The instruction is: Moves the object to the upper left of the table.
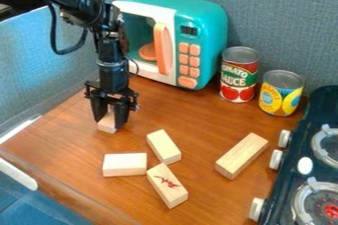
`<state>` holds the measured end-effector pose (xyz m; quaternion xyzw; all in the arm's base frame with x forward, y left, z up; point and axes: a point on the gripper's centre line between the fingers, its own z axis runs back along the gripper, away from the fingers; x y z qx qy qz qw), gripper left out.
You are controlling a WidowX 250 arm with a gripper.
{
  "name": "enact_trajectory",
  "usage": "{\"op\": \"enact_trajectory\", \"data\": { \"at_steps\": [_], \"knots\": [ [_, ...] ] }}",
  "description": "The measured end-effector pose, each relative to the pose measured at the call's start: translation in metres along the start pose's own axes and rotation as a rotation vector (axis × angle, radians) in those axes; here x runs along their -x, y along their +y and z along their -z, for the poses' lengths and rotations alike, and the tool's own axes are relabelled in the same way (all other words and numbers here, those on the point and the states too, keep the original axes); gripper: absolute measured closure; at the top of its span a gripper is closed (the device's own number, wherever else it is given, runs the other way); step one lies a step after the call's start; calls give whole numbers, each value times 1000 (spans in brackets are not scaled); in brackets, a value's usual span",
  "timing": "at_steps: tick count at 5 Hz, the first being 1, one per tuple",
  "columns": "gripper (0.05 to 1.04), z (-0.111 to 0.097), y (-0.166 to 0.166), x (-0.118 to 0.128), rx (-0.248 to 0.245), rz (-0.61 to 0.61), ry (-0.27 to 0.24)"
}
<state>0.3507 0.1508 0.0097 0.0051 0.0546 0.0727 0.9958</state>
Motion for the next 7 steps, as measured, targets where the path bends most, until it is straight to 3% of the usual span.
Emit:
{"op": "enact_trajectory", "data": {
  "at_steps": [1, 2, 3, 5, 6, 7],
  "knots": [
    [110, 2, -1, 3, 3, -8, 1],
    [83, -9, -2, 6, 1, -25, -27],
    [84, -40, -4, 11, -17, -30, -106],
    [84, -78, -28, 22, -72, 39, -175],
    [84, -92, -39, 29, -96, 80, -211],
    [84, -89, -44, 32, -109, 105, -201]
  ]
}}
